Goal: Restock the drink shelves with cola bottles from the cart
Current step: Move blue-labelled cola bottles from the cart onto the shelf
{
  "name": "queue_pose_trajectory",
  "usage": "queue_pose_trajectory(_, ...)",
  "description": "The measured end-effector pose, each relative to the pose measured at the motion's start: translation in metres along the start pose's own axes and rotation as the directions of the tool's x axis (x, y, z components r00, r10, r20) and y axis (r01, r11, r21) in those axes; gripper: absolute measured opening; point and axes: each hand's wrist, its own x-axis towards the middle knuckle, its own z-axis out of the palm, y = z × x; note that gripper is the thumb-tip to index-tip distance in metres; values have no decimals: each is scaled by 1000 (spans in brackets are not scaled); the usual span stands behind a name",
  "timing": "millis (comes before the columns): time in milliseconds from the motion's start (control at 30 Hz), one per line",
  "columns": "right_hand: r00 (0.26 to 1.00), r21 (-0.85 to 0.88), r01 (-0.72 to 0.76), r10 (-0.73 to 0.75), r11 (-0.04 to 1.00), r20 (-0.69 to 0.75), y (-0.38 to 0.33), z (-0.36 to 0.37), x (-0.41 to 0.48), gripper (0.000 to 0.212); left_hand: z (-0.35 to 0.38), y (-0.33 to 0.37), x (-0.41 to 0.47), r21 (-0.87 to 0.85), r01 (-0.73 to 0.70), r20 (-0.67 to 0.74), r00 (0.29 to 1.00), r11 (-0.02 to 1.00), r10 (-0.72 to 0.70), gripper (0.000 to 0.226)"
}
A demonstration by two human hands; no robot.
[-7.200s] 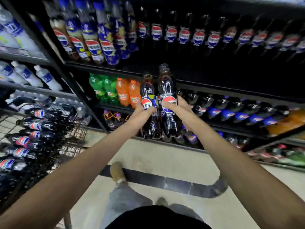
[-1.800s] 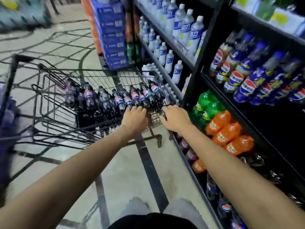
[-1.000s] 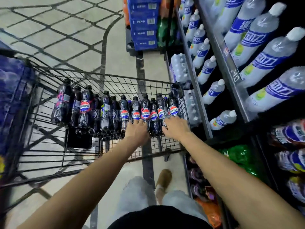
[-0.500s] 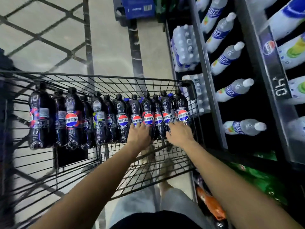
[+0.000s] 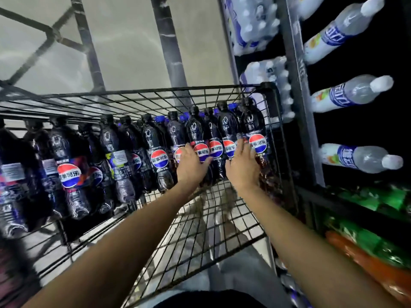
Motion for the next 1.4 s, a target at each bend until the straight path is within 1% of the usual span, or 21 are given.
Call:
queue_pose_trajectory(67,999,1,-25,25,1000,-42,-2,5,2,74,4,0,3,-83,15,-12,1000,996,-16,79)
queue_pose_trajectory(133,996,15,-43,44,999,-77,-3,9,6,70,4,0,7,-122,13,-24,1000,992,-16,75)
queue_pose_trajectory(267,993,46,-78,82,996,-85,-7,13,10,73,3,-1,14,-136,13,-18,1000,991,-15,70)
queue_pose_trajectory(433,989,60,-72,79,996,-121,-6,20,10,75,6,0,16,-292,74,6,997,953,-76,62)
queue_pose_trajectory(633,982,74,-82,93,994,-162,-11,32,4,79,-3,-15,11,-431,58,127,992,900,-3,60)
queue_pose_trajectory(733,977,56,-82,92,995,-192,-13,34,4,75,-5,-23,8,-488,56,148,989,871,19,48)
queue_pose_trajectory(800,975,51,-86,95,995,-201,-14,33,7,69,-5,-26,6,-509,63,149,989,859,16,43)
queue_pose_trajectory(867,972,93,-113,129,989,-197,-19,29,11,69,-7,-28,2,-515,62,151,988,855,19,46)
queue_pose_trajectory(967,965,178,-161,193,971,-176,-26,23,14,81,-12,-31,-2,-491,46,143,989,870,28,60)
queue_pose_trajectory(1067,968,226,-163,200,960,-150,-24,18,17,78,-17,-36,-3,-498,19,120,992,867,47,61)
queue_pose_trajectory(1133,974,290,-157,197,944,-114,-20,15,18,78,-20,-39,-3,-513,12,114,992,859,54,60)
queue_pose_trajectory(1267,983,358,-161,183,920,-29,-17,12,15,87,-23,-44,-2,-519,5,103,993,855,57,50)
queue_pose_trajectory(1333,983,417,-167,186,894,-6,-16,11,16,92,-23,-46,-1,-524,11,114,992,852,58,49)
queue_pose_trajectory(1400,983,474,-160,185,866,-6,-14,9,18,91,-23,-48,-1,-532,35,128,991,846,40,53)
